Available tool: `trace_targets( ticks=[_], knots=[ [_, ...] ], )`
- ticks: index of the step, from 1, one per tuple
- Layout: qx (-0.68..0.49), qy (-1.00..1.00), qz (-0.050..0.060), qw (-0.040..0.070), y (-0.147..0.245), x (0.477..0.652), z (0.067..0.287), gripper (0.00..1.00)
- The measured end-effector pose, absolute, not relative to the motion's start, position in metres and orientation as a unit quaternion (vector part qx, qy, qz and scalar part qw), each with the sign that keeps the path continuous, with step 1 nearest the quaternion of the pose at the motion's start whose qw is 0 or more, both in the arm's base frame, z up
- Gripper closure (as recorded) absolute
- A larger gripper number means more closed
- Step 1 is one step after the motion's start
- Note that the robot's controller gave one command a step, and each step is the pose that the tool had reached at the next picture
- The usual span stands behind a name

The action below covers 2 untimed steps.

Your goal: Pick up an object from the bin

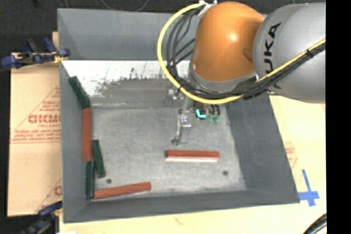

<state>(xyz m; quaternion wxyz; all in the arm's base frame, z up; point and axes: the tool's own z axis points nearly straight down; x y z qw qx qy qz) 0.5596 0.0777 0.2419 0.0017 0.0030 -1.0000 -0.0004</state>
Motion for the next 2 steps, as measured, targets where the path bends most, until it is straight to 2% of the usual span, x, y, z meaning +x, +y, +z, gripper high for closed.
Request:
trace_targets(
  ticks=[1,2],
  knots=[
    [0.019,-1.0,0.001,0.002,-0.008,0.529,0.066,0.0],
    [0.058,-0.998,0.001,0.0,0.002,0.507,0.101,0.0]
  ],
)
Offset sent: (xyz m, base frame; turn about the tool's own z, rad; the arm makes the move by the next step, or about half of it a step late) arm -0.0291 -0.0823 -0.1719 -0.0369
